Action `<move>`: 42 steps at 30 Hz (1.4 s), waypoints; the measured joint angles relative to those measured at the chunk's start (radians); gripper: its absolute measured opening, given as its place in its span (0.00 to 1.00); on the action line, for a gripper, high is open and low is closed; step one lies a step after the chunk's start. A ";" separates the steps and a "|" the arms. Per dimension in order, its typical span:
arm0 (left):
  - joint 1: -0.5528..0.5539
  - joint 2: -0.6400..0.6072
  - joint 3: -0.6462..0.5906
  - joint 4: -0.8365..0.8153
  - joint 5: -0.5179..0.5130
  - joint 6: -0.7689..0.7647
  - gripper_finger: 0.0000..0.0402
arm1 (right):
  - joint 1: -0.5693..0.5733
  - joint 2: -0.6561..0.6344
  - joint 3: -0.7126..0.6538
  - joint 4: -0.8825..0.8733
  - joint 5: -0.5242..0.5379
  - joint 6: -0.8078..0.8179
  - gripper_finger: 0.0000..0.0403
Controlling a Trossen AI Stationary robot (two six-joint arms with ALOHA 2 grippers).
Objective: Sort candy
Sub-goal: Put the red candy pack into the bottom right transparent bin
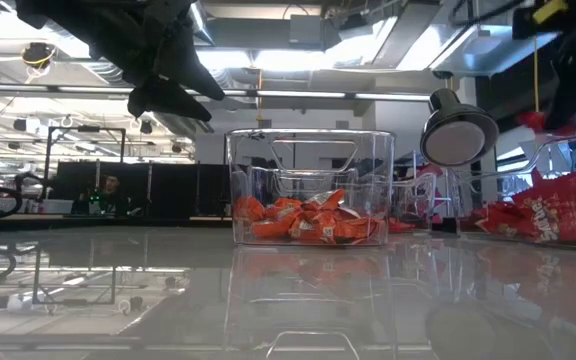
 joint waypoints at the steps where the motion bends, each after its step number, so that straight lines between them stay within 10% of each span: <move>1: 0.000 0.000 0.000 0.000 0.000 0.000 0.58 | -0.011 0.000 -0.005 0.003 -0.029 0.000 0.28; 9: 0.000 0.000 0.000 0.002 0.000 0.000 0.58 | -0.037 0.000 0.024 0.057 -0.131 -0.012 0.57; 15: 0.000 0.000 0.000 0.002 0.000 -0.005 0.58 | 0.084 0.007 0.046 0.435 -0.119 -0.125 0.66; 23: 0.000 0.000 0.000 0.003 0.000 -0.008 0.58 | 0.258 0.190 0.012 0.950 -0.145 -0.407 0.66; 33: 0.000 0.000 0.000 0.001 0.000 -0.012 0.58 | 0.303 0.481 0.009 1.301 -0.217 -0.376 0.59; 42: 0.000 0.000 0.000 0.001 0.000 -0.008 0.58 | 0.374 0.635 0.009 1.352 -0.250 -0.384 0.58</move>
